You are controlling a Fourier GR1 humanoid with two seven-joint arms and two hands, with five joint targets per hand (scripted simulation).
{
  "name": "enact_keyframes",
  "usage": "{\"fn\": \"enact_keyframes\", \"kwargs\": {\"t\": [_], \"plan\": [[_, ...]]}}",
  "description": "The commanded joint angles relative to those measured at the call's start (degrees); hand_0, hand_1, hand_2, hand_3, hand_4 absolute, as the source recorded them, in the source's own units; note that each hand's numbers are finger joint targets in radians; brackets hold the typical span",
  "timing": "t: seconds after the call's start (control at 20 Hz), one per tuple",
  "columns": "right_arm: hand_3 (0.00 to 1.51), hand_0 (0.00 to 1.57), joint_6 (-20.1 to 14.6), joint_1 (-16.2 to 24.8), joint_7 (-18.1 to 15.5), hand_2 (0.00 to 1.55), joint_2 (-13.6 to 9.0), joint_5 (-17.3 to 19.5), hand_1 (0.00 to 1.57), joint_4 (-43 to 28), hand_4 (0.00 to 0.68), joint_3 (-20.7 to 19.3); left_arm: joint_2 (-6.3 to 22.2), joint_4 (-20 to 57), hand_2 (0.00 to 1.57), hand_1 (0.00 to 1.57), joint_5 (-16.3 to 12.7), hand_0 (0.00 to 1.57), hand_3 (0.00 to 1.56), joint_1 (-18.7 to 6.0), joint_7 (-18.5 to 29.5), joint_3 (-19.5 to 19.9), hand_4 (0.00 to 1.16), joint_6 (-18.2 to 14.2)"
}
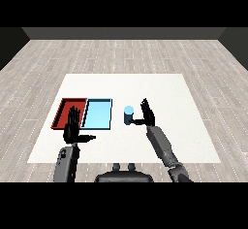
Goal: Pick the blue can and put it in the blue box
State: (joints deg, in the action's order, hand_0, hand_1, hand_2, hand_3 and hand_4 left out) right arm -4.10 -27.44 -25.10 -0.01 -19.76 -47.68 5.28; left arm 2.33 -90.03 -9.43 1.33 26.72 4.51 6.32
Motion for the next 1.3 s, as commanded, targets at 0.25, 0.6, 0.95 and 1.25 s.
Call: {"fn": "enact_keyframes", "kwargs": {"t": [0.25,0.6,0.95,1.25], "plan": [[0.00,0.00,0.5,0.0,0.0,0.00,0.0,-2.9,0.00,0.0,0.000,2.4,0.2,-5.0,0.00,0.00,-0.6,0.00,0.00,0.0,-4.9,-0.1,0.00,-1.7],[0.00,0.00,-1.1,-7.3,-5.3,0.00,0.0,-9.2,0.00,12.9,0.000,7.6,1.5,0.5,0.00,0.00,-0.9,0.00,0.00,-2.8,-1.1,1.5,0.00,0.2],[0.00,0.00,-2.9,-9.1,-6.0,0.00,0.0,-14.2,0.00,13.9,0.000,11.7,1.3,1.9,0.00,0.00,-0.2,0.00,0.00,-0.9,0.7,1.4,0.00,0.5],[0.00,0.00,-2.3,-9.5,-10.1,0.00,0.0,-19.1,0.00,17.3,0.000,17.8,0.4,-4.4,0.00,0.00,-0.3,0.00,0.00,1.8,-2.4,-0.2,0.00,-0.6]]}}
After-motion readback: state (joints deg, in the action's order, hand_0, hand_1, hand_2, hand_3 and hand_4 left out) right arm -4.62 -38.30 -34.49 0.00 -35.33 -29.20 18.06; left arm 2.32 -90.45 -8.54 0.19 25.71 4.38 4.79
